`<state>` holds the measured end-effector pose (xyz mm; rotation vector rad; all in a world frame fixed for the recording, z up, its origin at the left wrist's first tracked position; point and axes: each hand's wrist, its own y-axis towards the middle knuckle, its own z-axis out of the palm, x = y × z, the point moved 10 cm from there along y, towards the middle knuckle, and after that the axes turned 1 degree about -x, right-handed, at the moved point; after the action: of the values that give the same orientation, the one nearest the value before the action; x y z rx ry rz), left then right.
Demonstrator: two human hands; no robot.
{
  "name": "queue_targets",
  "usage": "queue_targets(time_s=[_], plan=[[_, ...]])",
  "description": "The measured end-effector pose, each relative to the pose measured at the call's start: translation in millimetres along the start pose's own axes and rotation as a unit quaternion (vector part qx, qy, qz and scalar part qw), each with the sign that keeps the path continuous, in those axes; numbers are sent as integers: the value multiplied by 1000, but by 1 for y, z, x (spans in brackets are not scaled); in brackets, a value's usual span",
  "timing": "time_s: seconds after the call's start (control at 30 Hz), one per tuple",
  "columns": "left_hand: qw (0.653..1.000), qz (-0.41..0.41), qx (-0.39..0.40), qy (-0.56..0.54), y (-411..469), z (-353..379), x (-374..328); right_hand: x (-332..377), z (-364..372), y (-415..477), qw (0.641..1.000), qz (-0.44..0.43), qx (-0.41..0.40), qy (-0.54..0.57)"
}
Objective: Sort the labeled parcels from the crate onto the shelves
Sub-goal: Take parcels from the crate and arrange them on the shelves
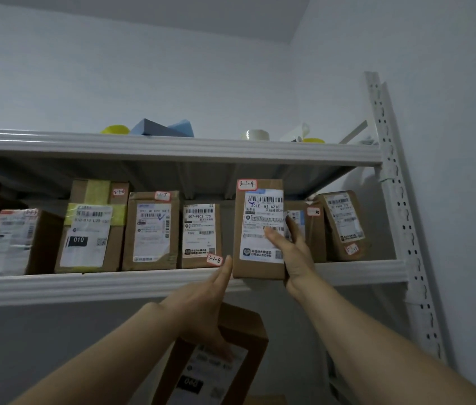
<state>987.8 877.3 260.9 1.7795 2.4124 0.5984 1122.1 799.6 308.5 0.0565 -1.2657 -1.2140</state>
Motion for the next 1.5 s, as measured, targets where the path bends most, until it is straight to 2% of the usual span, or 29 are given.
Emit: queue_targets(time_s=[0.27, 0.43, 0.53, 0.67, 0.8, 0.97, 1.13, 1.27, 1.33, 1.4, 1.47, 1.5], plan=[[990, 12, -120, -72, 28, -29, 15, 8, 15, 30, 999, -35, 11, -27], [996, 25, -59, -58, 42, -15, 6, 2, 4, 30, 983, -89, -41, -152], [998, 13, -33, -49, 51, -4, 7, 3, -2, 27, 958, -114, -67, -255], [998, 0, -22, -50, 62, -4, 6, 1, 12, 25, 908, -169, -18, -384], [998, -17, -6, -59, 77, -1, 7, -9, 13, 31, 872, -141, -3, -469], [997, -29, 29, -58, 81, 2, 6, -21, 4, 43, 866, -113, -16, -487], [998, -25, 13, -60, 67, 2, 8, -27, 1, 44, 866, -95, -13, -491], [992, -35, -28, -116, 41, 6, 17, 0, -1, 10, 884, -200, -38, -421], [988, -35, -44, -146, 23, 10, 18, 5, -2, -20, 899, -231, -14, -372], [984, -37, -53, -167, 3, 16, 16, 0, 1, -48, 913, -222, 43, -340], [980, -44, -52, -187, -15, 27, 15, -22, 11, -72, 922, -131, 150, -331], [978, -47, -51, -195, -24, 34, 14, -40, 16, -85, 906, -62, 216, -359]])
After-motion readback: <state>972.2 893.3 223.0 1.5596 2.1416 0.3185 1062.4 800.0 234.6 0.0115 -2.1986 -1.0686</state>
